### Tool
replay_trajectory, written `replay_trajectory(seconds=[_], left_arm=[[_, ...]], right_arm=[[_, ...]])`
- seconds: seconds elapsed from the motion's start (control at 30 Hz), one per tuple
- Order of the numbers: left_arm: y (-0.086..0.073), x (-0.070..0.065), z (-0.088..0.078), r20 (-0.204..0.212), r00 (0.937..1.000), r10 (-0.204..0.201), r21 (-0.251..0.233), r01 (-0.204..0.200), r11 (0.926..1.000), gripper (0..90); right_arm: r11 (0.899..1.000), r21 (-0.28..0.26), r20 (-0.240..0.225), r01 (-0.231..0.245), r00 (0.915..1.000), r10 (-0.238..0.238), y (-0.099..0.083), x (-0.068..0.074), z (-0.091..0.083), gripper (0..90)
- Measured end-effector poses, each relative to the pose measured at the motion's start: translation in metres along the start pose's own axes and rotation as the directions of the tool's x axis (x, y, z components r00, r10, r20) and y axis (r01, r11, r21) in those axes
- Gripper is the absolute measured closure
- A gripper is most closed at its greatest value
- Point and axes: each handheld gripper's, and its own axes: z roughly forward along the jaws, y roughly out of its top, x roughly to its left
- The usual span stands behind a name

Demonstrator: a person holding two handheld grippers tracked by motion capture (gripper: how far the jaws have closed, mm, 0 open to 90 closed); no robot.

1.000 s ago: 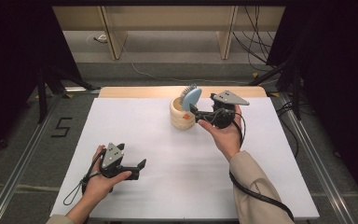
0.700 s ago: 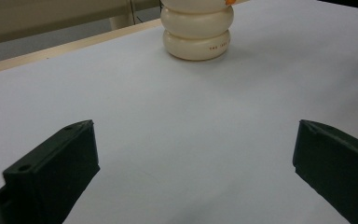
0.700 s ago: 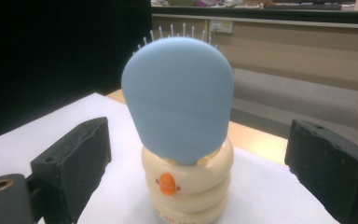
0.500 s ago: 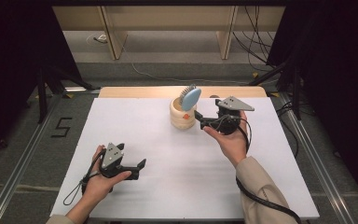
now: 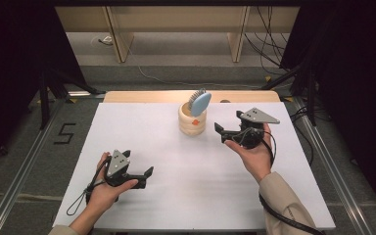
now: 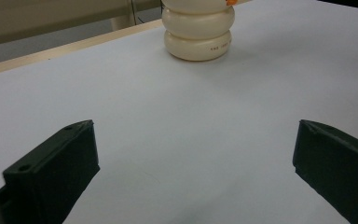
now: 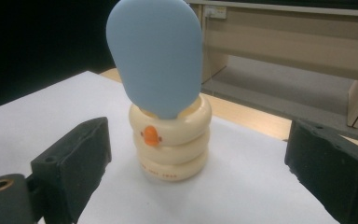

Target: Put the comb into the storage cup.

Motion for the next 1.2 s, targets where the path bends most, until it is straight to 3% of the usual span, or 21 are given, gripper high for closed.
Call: replay_trajectory(seconds=[1.2], left_arm=[[0.0, 0.0, 0.0, -0.006, 1.0, -0.001, -0.002, 0.001, 1.0, 0.0]], right_arm=[[0.997, 0.072, 0.013, -0.002, 0.9999, 0.001, -0.036, -0.012, -0.044, 7.8]])
